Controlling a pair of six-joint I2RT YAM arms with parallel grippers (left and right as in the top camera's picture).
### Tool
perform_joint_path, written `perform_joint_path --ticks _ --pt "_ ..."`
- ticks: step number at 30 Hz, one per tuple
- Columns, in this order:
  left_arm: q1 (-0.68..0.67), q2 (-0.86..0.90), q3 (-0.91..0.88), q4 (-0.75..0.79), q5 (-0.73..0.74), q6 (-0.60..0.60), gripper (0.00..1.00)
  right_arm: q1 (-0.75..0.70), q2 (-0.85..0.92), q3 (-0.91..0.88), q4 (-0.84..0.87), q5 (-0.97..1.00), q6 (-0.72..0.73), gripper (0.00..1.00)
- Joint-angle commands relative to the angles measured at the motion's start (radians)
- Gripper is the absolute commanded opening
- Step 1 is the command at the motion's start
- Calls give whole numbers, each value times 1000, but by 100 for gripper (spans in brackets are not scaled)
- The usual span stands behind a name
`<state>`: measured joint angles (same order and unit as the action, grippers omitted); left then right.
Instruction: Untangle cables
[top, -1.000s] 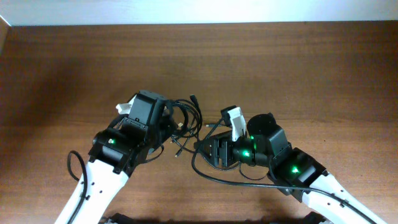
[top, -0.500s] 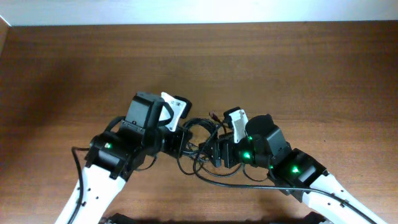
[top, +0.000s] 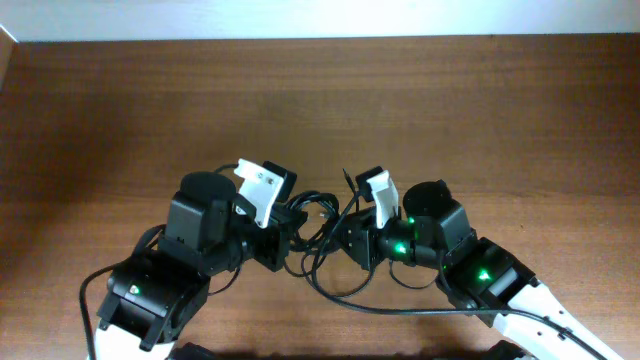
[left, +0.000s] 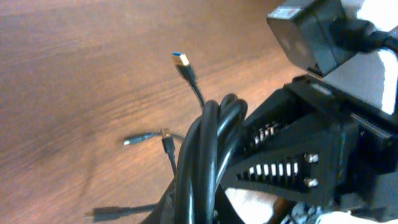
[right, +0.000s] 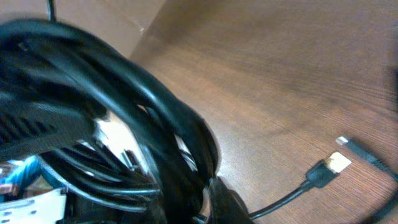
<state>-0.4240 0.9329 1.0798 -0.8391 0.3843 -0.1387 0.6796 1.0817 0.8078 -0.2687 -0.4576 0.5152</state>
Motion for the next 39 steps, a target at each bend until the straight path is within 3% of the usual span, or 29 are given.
perform_joint_path --ticks 1,5,6,7,8,11,15,19,22,25,29,31,37,39 --pt "8 -25 30 106 11 -124 0 -7 19 -32 -31 24 -14 24" --pt "8 -26 31 150 11 -183 0 -7 19 -32 6 42 -14 28" --pt "8 -26 31 150 11 -183 0 -7 18 -32 42 41 -14 38" --pt "8 -26 31 150 11 -183 0 -6 18 -32 60 34 -14 56" --pt "16 -26 31 149 11 -183 0 -7 18 -32 89 -4 -39 99" --pt "123 -26 31 123 67 -239 0 -7 16 -32 92 -10 -69 99" --pt "291 -26 31 133 365 -239 0 -7 21 -32 101 36 -101 99" --pt "301 -26 31 104 418 -220 0 -8 23 -32 104 91 -35 99" --pt "301 -25 31 60 432 -137 0 -8 23 -32 108 105 -27 99" --pt "301 -25 31 147 609 -146 0 -8 26 -32 25 238 24 99" --pt "301 -25 31 359 613 -280 0 -6 83 -32 -127 222 21 99" --pt "319 -25 31 365 533 -299 0 -6 84 -32 -147 223 21 99" --pt "506 -25 31 327 536 -316 0 -8 66 -32 -117 242 48 99" --pt "507 -25 31 268 537 -233 0 -8 38 -31 -120 383 62 99"
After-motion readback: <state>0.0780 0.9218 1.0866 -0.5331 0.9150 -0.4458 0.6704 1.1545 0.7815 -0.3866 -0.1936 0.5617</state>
